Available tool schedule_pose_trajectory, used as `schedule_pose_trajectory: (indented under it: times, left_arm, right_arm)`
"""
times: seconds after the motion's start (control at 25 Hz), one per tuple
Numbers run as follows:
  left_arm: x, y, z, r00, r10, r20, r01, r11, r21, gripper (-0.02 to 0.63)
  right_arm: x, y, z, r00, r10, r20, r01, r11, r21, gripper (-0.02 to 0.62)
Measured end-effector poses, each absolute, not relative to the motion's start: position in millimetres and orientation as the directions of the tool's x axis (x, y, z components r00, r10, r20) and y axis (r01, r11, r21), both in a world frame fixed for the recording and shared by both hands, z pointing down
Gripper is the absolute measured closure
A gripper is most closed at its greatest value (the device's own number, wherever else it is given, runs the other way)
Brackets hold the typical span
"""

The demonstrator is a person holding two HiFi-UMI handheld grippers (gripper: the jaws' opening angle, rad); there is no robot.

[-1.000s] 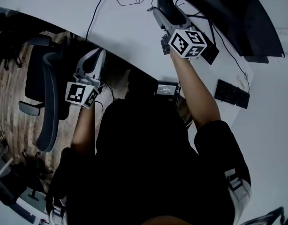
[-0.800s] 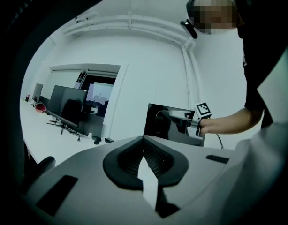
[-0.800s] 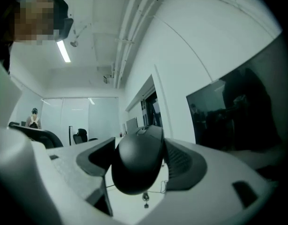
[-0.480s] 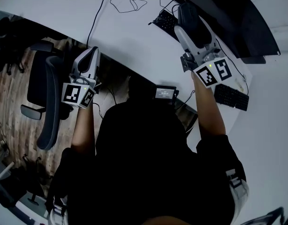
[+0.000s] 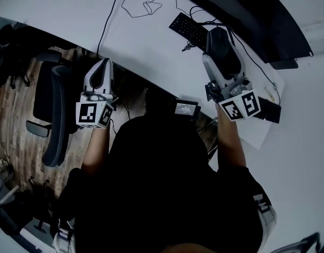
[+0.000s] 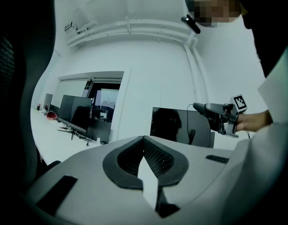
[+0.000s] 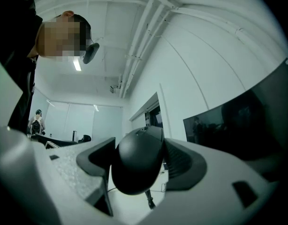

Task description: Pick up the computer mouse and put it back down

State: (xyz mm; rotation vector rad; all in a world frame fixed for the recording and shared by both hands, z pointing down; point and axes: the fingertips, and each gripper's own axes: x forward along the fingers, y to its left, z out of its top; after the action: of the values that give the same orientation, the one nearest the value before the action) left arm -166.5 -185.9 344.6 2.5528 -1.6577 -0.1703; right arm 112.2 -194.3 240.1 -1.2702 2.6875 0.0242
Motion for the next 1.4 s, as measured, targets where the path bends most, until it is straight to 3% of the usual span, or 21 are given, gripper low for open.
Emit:
schedule_pose_trajectory:
  times: [1.4]
  left_arm:
    - [-137.3,-182.3,353.5,0.48,-0.876,-0.047,-0.851,-0.478,0.216,0.611]
  right_arm:
    - [150.3,-172.9,262.1,-0.608,-0.781,-0.142,-0.764,0.624,-0.164,0.268]
